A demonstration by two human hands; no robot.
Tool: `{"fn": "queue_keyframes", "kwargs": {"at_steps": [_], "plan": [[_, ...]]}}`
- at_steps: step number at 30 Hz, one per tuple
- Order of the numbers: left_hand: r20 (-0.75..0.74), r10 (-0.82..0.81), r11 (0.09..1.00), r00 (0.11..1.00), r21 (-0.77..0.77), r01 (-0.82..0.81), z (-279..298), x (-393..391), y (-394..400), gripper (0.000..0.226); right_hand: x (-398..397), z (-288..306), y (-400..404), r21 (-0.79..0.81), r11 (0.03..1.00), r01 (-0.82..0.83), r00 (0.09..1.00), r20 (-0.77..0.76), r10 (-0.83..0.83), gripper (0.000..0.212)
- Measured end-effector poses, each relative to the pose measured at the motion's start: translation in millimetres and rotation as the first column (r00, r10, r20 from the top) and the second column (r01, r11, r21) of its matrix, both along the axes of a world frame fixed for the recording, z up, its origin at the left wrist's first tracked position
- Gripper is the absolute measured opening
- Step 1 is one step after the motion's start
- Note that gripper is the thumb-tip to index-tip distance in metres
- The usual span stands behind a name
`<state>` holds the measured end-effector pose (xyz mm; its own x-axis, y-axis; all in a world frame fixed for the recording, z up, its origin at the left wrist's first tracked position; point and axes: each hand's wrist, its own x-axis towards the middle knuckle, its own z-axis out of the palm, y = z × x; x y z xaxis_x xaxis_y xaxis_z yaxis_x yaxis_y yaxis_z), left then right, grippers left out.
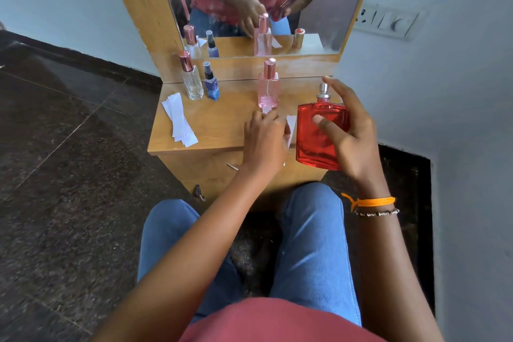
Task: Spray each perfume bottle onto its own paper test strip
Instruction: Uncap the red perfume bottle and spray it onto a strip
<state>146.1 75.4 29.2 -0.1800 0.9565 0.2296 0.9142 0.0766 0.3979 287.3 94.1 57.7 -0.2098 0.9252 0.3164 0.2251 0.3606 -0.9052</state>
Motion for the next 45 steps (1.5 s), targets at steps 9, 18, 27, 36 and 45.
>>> {"fn": "queue_keyframes", "kwargs": {"at_steps": [9, 18, 27, 36, 45], "plan": [[0.084, 0.12, 0.977, 0.989, -0.186, -0.103, -2, 8, 3, 0.04, 4, -2, 0, -0.033, 0.999, -0.009, 1.0, 0.001, 0.009, 0.056], [0.093, 0.063, 0.969, 0.994, -0.245, -0.038, 2, 7, 12, 0.047, 3, -2, -3, -0.028, 1.0, -0.014, 1.0, 0.02, 0.014, 0.055], [0.237, 0.107, 0.991, 0.966, -0.104, -0.084, 4, 4, 13, 0.016, 2, -6, -2, -0.029, 0.999, -0.033, 0.999, 0.003, 0.033, 0.056], [0.67, 0.06, 0.998, 0.74, -0.059, -0.028, 25, -14, 1, 0.008, -6, -14, -8, -0.169, 0.977, -0.129, 0.958, -0.274, 0.079, 0.05], [0.799, 0.073, 0.994, 0.597, -0.009, -0.109, 43, -41, -16, 0.024, -22, -19, -18, -0.303, 0.805, -0.51, 0.713, -0.673, 0.198, 0.064]]}}
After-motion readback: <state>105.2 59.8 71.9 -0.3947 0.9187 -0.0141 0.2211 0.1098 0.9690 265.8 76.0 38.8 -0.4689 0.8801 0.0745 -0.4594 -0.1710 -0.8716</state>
